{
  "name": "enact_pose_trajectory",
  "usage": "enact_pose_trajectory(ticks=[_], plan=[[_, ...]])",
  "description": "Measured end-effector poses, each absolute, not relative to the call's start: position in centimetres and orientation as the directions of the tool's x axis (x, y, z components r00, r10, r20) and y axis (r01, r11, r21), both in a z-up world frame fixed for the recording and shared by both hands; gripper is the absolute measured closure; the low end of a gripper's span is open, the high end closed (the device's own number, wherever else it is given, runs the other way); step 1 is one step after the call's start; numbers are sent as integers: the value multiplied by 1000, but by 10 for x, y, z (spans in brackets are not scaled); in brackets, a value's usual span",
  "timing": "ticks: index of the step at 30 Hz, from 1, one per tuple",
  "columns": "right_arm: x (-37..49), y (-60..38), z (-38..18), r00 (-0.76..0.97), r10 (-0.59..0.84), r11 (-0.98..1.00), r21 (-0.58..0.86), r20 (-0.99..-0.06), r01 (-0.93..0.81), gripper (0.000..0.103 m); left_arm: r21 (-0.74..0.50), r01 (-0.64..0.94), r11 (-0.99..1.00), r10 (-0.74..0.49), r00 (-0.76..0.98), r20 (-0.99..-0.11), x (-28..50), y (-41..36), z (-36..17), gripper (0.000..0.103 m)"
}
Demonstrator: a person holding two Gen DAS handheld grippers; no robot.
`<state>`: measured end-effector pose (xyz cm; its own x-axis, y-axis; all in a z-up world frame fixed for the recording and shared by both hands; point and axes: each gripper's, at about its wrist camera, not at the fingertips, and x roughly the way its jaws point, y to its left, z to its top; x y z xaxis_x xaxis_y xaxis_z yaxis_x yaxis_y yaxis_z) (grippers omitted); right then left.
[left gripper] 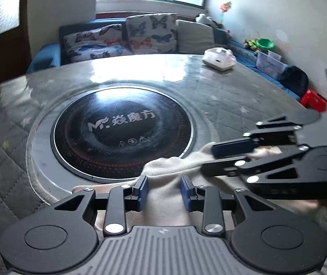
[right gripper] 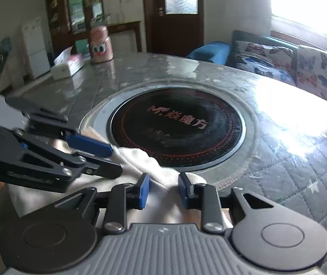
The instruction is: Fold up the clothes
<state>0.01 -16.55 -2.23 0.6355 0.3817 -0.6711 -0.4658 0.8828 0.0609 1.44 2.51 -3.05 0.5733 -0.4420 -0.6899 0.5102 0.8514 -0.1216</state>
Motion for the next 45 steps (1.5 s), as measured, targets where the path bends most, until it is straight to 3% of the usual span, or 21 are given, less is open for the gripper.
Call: enact_pose_trajectory(ticks=[18,25,33,38,45], plan=[[-54,-229,-3,722,300,936,46,-624,-350,78,-95,473,876,-407,621,-670,8,25,-22,68],[-51,-252,-14,697,270,959,120,-664,-256,82,-83,533,842,-458,625,-632,-37,20,-1,68],[-54,-244,-32,731,161,967,-43,-663,-252,87,-83,606,791,-499,561,-661,-65,-6,-14,68],[-59,-247,-14,756,187,964,-33,-627,-265,87,-109,560,821,-481,577,-660,-66,12,-15,67],[-57,-216,-9,724,314,918,2,-614,-396,87,-82,410,908,-362,672,-647,-36,51,-12,66]])
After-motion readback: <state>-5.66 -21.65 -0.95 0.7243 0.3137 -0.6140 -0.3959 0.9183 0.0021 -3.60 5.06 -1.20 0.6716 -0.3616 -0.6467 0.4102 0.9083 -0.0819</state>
